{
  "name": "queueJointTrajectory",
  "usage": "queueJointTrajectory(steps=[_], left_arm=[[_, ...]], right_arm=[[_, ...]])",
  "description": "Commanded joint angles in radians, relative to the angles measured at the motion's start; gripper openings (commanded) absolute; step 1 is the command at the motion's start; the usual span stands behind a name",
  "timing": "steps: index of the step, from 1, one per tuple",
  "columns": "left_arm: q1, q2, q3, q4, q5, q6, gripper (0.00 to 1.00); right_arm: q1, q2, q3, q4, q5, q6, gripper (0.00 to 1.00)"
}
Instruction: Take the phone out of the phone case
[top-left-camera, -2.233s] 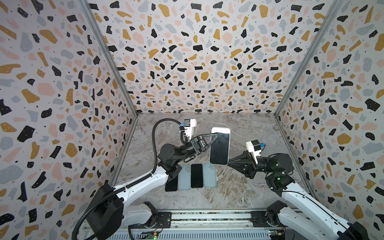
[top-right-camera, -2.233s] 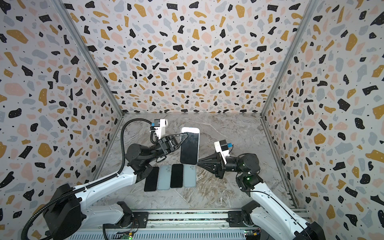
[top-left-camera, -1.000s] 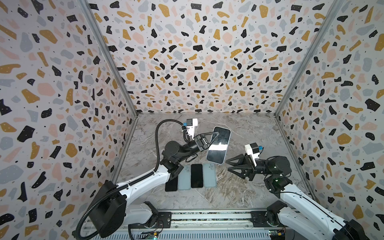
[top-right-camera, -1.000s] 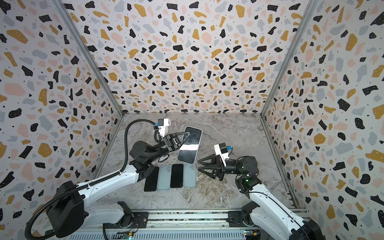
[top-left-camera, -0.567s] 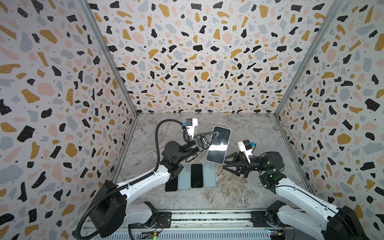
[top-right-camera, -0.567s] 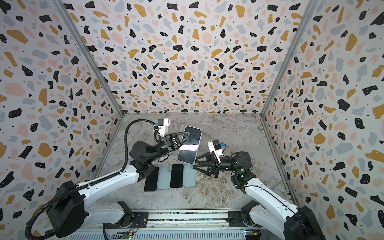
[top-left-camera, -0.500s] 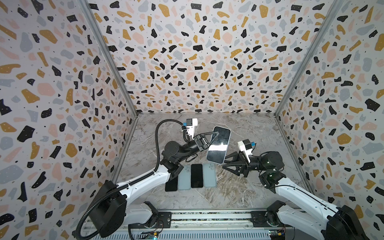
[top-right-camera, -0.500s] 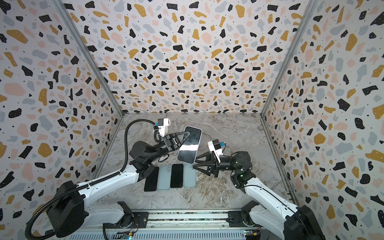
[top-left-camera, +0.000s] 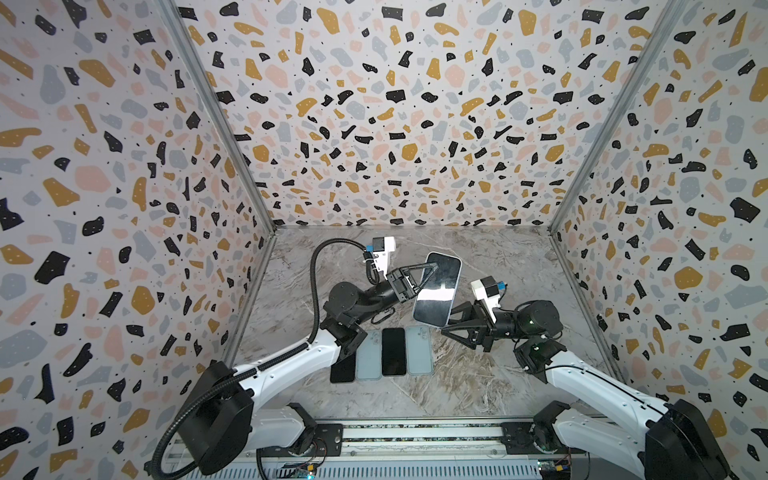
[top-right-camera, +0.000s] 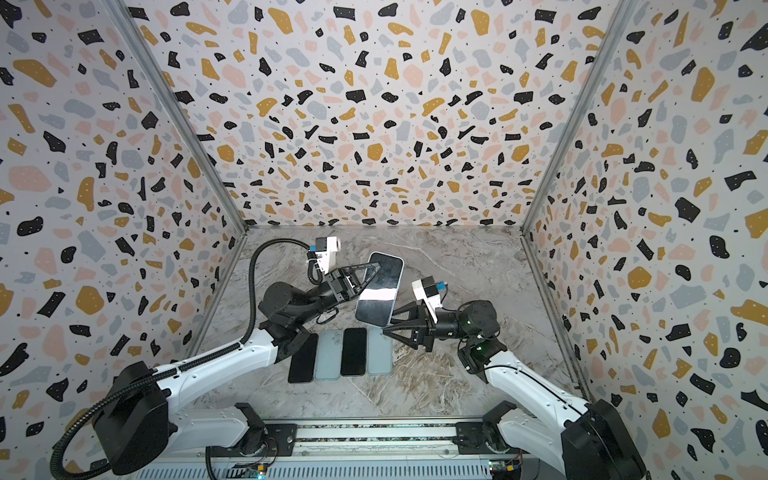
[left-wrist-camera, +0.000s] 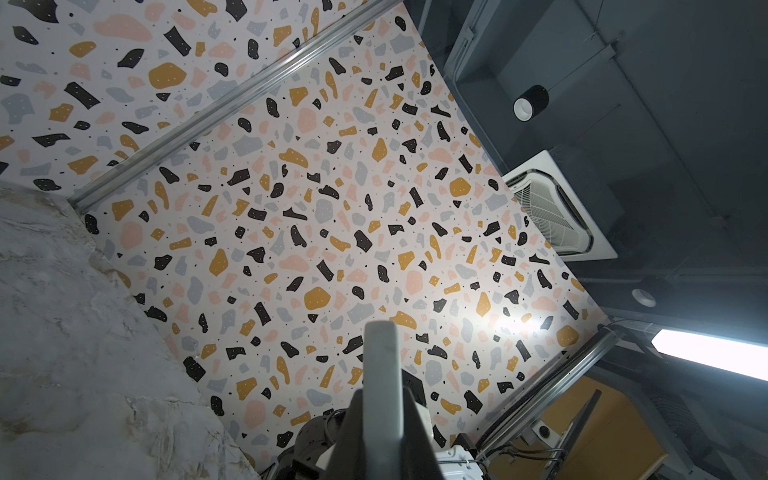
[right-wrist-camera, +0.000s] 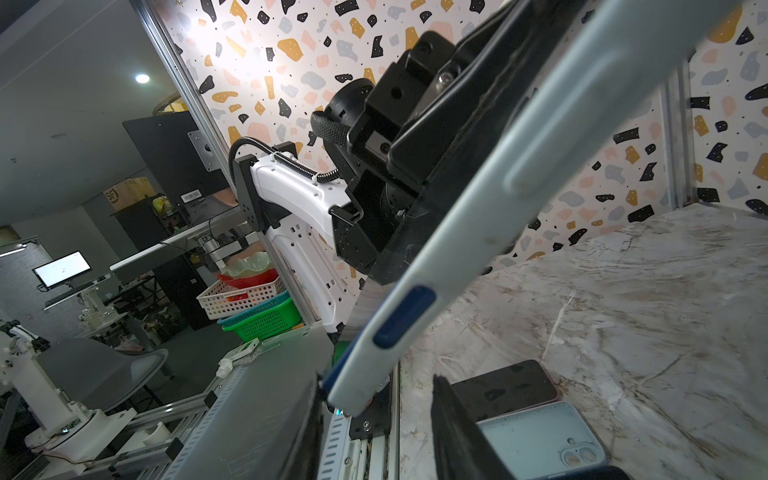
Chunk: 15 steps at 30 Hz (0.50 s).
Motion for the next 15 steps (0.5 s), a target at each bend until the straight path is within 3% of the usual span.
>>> queueJointTrajectory(steps=[1, 15], left_arm=[[-0.005, -0.019, 0.000, 0.117, 0.011, -0.002, 0.00], [-0.011, -0.024, -0.019, 0.135, 0.018, -0.003, 0.00]], right_arm=[[0.004, 0.009, 0.042, 0.033, 0.012, 0.011, 0.44], [-0.005, 0.060, 0.065, 0.046, 0.036, 0.034, 0.44]])
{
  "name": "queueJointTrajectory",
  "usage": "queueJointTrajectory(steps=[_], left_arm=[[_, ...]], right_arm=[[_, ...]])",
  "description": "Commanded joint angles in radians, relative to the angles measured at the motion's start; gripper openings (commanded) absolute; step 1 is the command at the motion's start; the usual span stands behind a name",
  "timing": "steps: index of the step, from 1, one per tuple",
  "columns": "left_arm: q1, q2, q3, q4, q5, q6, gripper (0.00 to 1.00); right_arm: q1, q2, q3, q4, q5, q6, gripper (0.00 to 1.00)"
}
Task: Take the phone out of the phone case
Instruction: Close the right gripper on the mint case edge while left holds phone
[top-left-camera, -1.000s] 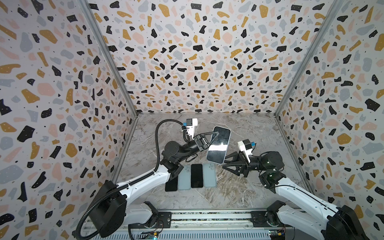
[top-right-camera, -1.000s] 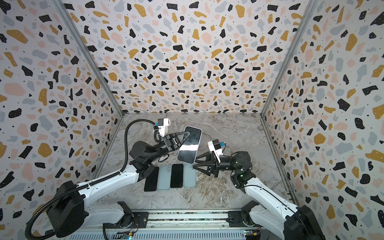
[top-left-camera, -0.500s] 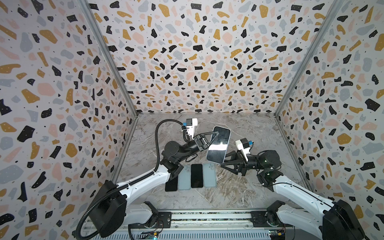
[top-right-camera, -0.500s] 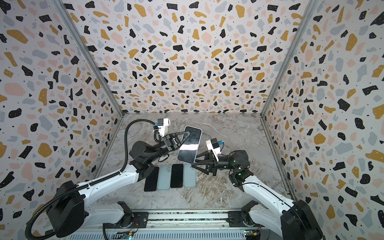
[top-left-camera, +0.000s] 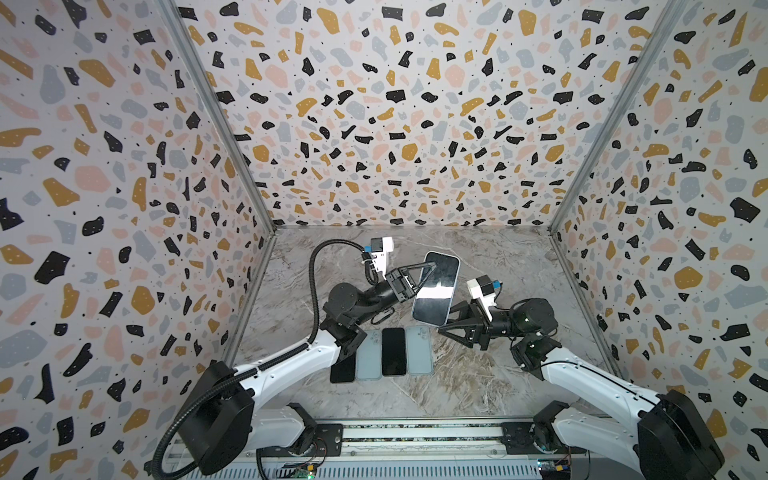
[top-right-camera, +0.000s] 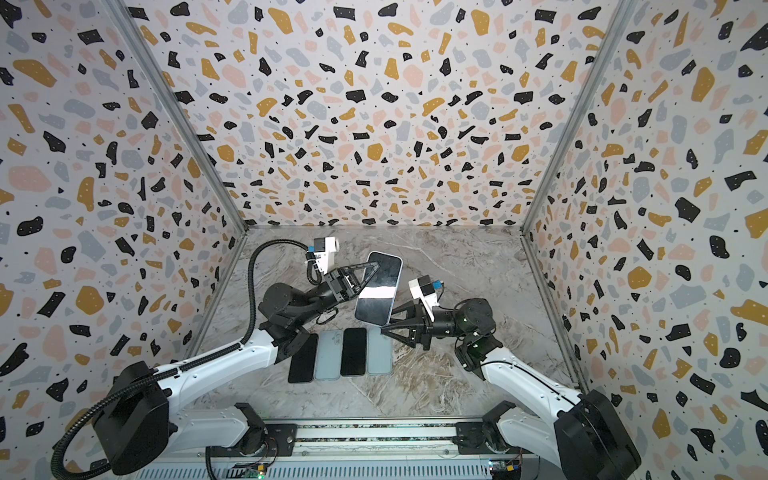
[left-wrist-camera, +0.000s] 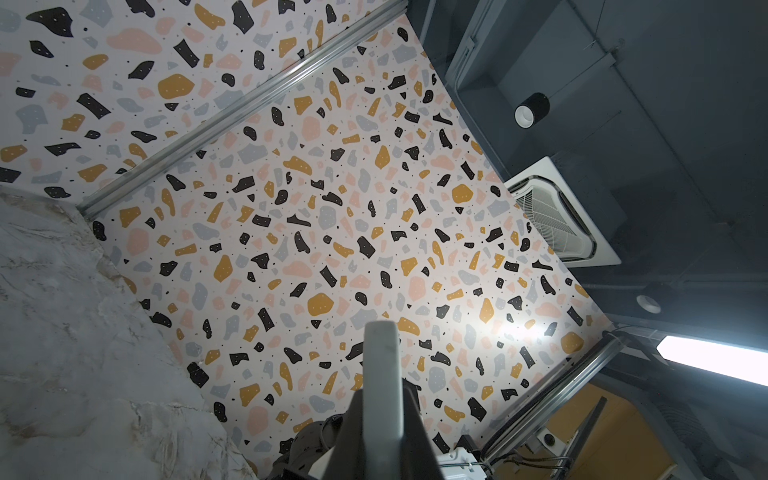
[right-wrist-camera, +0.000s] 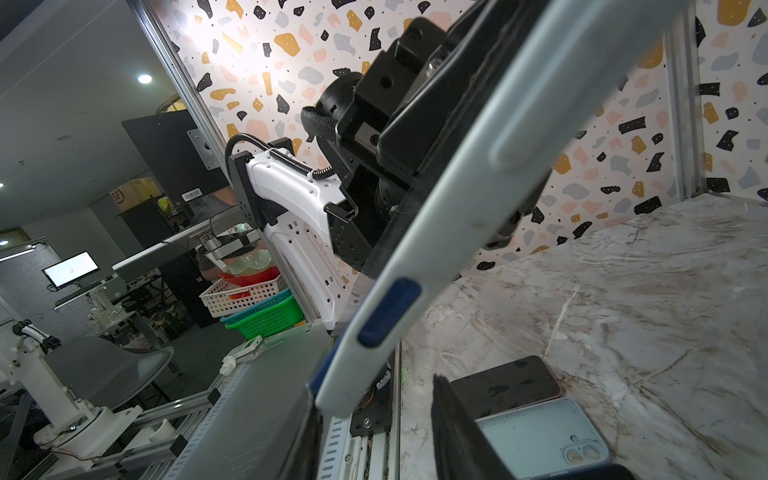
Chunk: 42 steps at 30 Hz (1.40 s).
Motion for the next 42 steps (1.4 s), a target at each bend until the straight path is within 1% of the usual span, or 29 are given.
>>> queueJointTrajectory(steps=[1, 16, 22, 26, 29, 31, 34, 40, 42], left_arm=[[-0.014, -0.025, -0.005, 0.118, 0.028, -0.004, 0.00], [-0.030, -0.029, -0.011, 0.135, 0.031, -0.008, 0.00], [-0.033, -0.026, -0.018, 0.127, 0.023, -0.001, 0.00], [-0.034, -0.022, -0.020, 0.126, 0.008, -0.001, 0.00], [-0.033, -0.022, -0.017, 0.096, -0.015, 0.022, 0.00], [-0.034, -0.015, -0.020, 0.100, -0.022, 0.023, 0.00], [-0.034, -0.006, -0.022, 0.110, -0.035, 0.022, 0.00], [-0.034, 0.003, -0.035, 0.120, -0.053, 0.034, 0.00], [-0.033, 0.007, -0.040, 0.125, -0.058, 0.035, 0.00]], right_arm=[[-0.010, 0.014, 0.058, 0.004, 0.050, 0.018, 0.44], [-0.047, 0.080, 0.066, 0.026, 0.094, 0.104, 0.44], [-0.059, 0.091, 0.062, 0.091, 0.097, 0.157, 0.43], [-0.058, 0.091, 0.031, 0.196, 0.087, 0.236, 0.42], [-0.055, 0.088, 0.003, 0.273, 0.086, 0.302, 0.40], [-0.049, 0.086, -0.011, 0.305, 0.090, 0.335, 0.38], [-0.033, 0.087, -0.017, 0.297, 0.097, 0.357, 0.31], [-0.005, 0.073, -0.048, 0.312, 0.121, 0.397, 0.22], [-0.004, 0.060, -0.060, 0.312, 0.133, 0.403, 0.17]])
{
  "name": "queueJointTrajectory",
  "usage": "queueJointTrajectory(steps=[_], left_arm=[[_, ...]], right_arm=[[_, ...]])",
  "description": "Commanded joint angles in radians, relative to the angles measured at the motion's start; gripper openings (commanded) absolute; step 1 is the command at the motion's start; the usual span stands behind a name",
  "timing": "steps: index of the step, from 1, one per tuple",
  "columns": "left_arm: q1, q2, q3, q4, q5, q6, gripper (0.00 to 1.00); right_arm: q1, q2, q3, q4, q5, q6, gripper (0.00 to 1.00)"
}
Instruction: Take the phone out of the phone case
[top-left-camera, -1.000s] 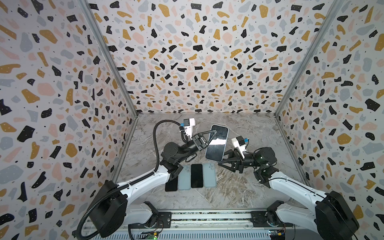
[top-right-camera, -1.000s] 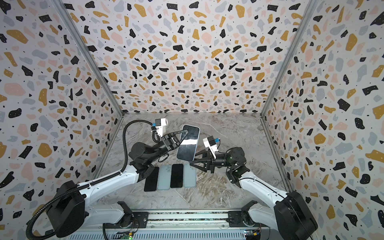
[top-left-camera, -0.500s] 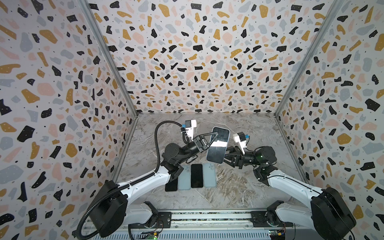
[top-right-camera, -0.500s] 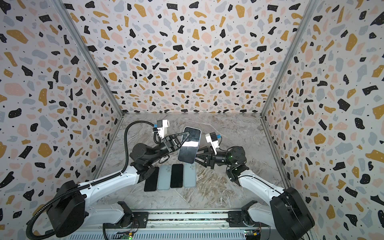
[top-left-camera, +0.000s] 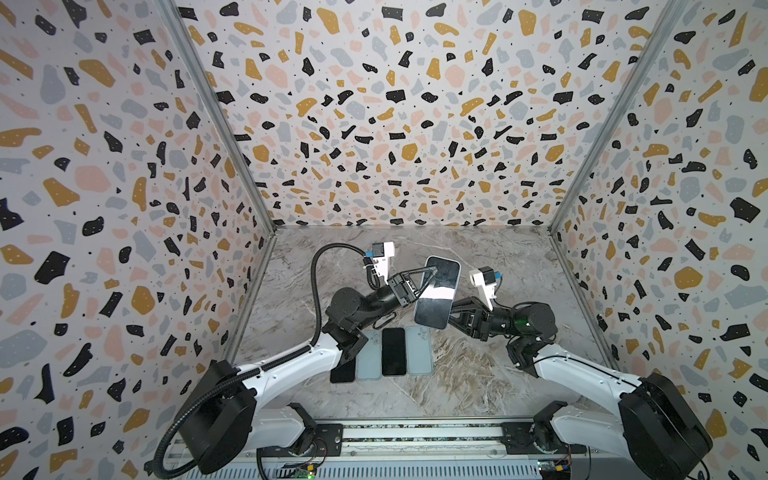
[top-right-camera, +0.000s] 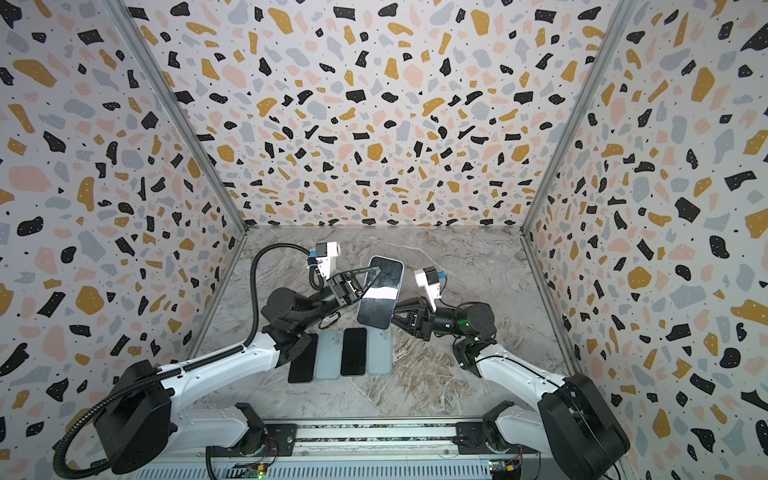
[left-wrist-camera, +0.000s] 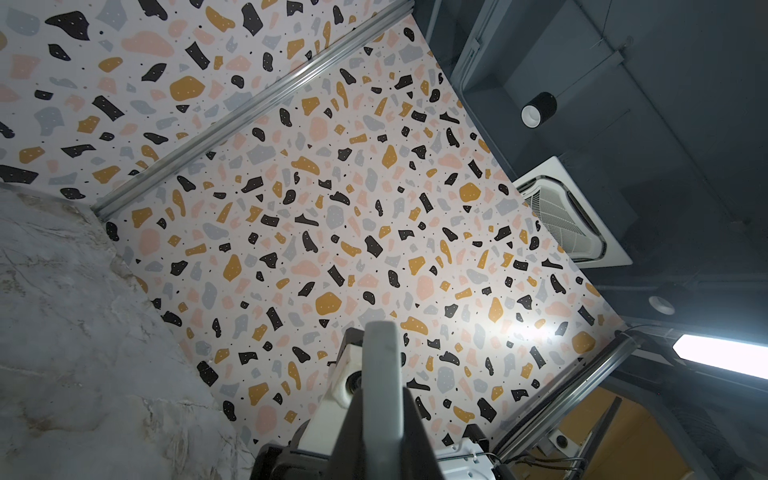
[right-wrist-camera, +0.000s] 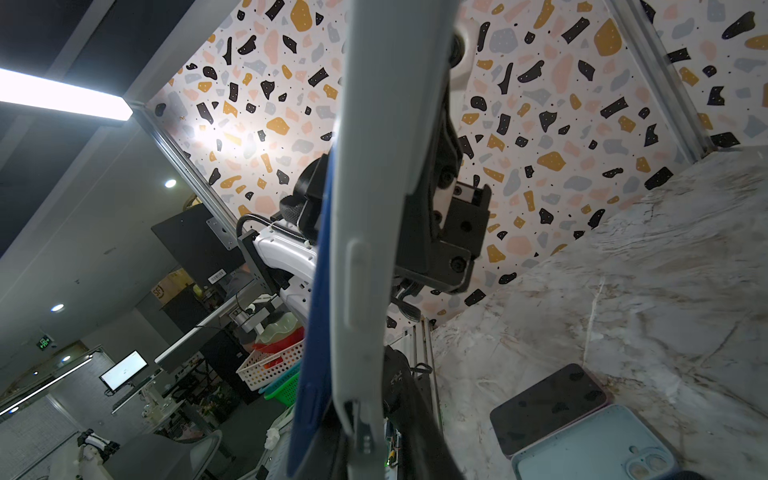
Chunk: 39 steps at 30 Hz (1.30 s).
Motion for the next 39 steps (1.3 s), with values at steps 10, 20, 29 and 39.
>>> queueJointTrajectory(steps=[10, 20, 29, 39], left_arm=[[-0.031, 0.023, -0.037, 0.107, -0.056, 0.027, 0.00], [-0.079, 0.118, -0.050, 0.121, -0.107, 0.014, 0.41], [-0.097, 0.175, -0.039, 0.144, -0.118, 0.013, 0.71], [-0.096, 0.054, 0.007, -0.198, -0.207, 0.255, 0.86]], right_arm=[[0.003, -0.130, -0.016, -0.186, 0.116, -0.002, 0.00], [-0.058, -0.253, -0.081, -0.315, 0.178, 0.074, 0.00], [-0.095, -0.317, -0.123, -0.365, 0.173, 0.096, 0.00], [-0.122, -0.348, -0.155, -0.354, 0.171, 0.125, 0.00]])
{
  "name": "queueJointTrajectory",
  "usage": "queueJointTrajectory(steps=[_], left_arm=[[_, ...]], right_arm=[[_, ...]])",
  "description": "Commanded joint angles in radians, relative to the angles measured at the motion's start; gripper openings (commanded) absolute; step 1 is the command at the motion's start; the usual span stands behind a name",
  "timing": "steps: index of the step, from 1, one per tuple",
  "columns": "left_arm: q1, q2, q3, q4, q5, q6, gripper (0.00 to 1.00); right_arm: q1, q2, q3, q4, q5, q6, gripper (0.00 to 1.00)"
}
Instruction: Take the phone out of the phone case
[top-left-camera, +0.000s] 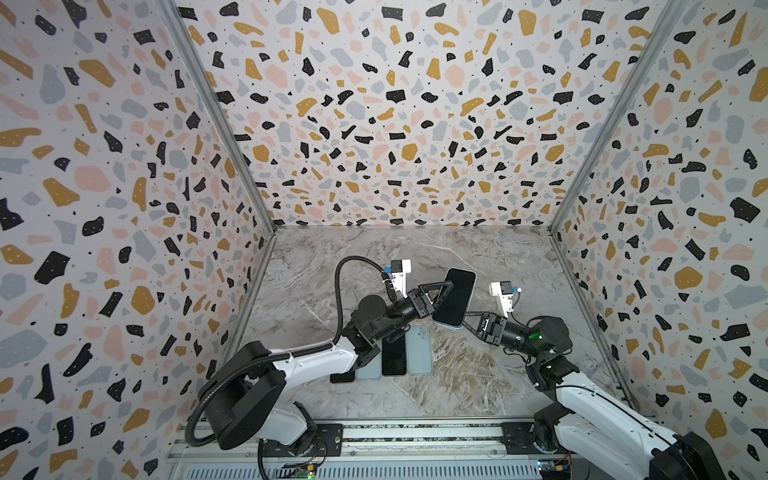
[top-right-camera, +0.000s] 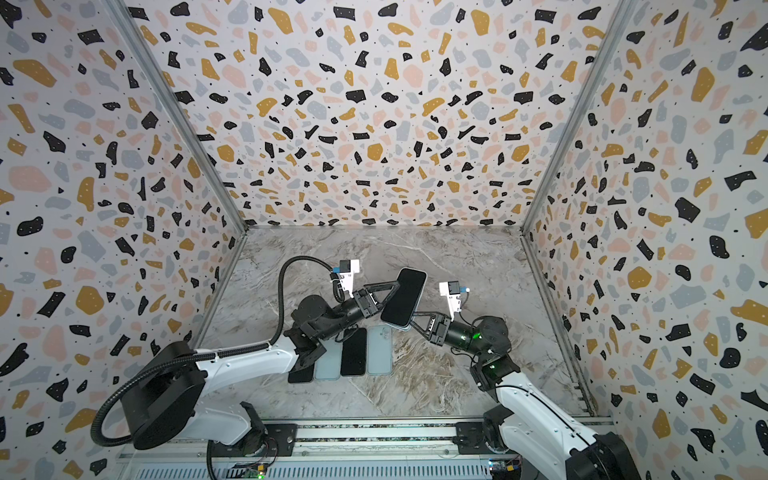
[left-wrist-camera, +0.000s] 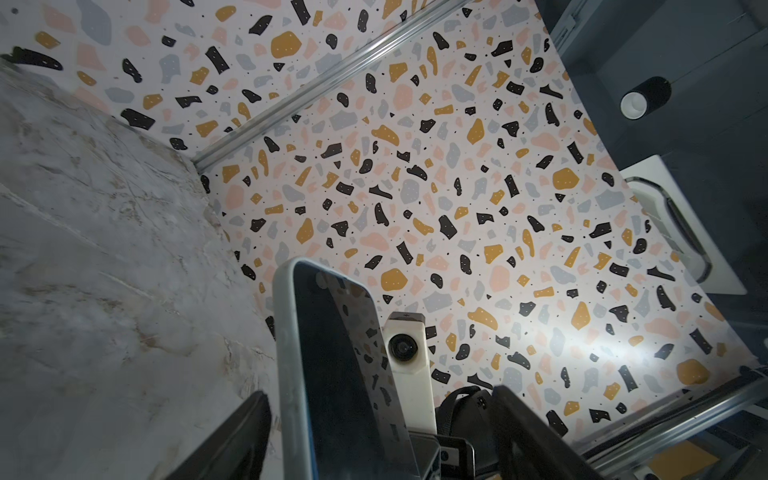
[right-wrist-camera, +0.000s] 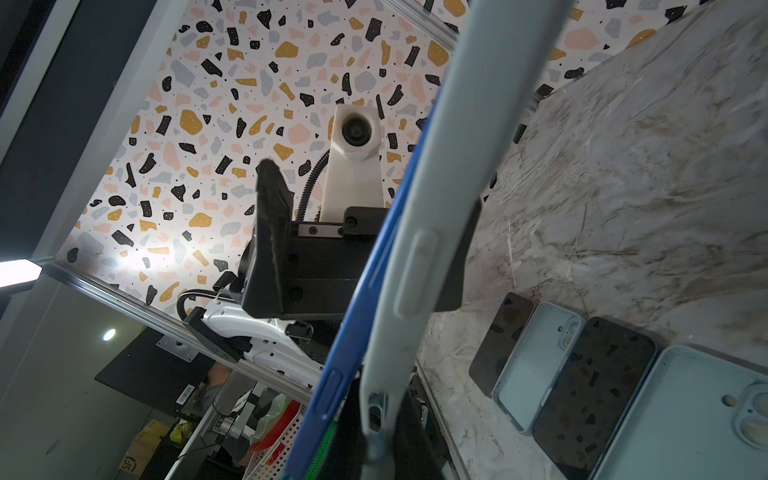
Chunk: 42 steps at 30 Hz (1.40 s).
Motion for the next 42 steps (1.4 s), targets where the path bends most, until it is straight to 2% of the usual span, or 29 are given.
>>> queueJointTrajectory(steps=[1, 4, 7, 11, 14, 17, 19, 22, 27, 34, 42], left_arm=[[-0.003, -0.080, 0.055, -0.177, -0.077, 0.182, 0.87], [-0.005, -0.149, 0.085, -0.342, -0.158, 0.315, 0.89], [-0.004, -0.217, 0.105, -0.427, -0.209, 0.416, 0.90], [-0.023, -0.308, 0.155, -0.544, -0.235, 0.622, 0.91], [-0.105, -0.354, 0.207, -0.680, -0.340, 0.865, 0.91], [-0.248, -0.372, 0.230, -0.776, -0.516, 1.118, 0.91], [-0.343, -0.387, 0.203, -0.762, -0.622, 1.283, 0.91], [-0.445, -0.404, 0.146, -0.691, -0.718, 1.504, 0.91], [-0.559, -0.390, 0.090, -0.645, -0.788, 1.834, 0.90], [-0.566, -0.323, 0.116, -0.665, -0.833, 2.011, 0.87], [-0.561, -0.263, 0.162, -0.668, -0.882, 2.056, 0.84]], right_arm=[[-0.007, -0.033, 0.009, 0.055, 0.000, 0.011, 0.00], [-0.009, -0.040, 0.006, 0.057, -0.001, 0.013, 0.00], [-0.015, -0.047, 0.004, 0.054, -0.005, 0.015, 0.00], [-0.023, -0.048, 0.004, 0.051, -0.011, 0.021, 0.00], [-0.027, -0.048, 0.006, 0.049, -0.012, 0.022, 0.00], [-0.027, -0.047, 0.010, 0.047, -0.014, 0.024, 0.00], [-0.027, -0.046, 0.013, 0.046, -0.019, 0.024, 0.00], [-0.030, -0.044, 0.017, 0.043, -0.021, 0.024, 0.00], [-0.029, -0.042, 0.019, 0.043, -0.024, 0.024, 0.00], [-0.030, -0.044, 0.020, 0.045, -0.029, 0.025, 0.00], [-0.029, -0.045, 0.019, 0.047, -0.031, 0.027, 0.00]])
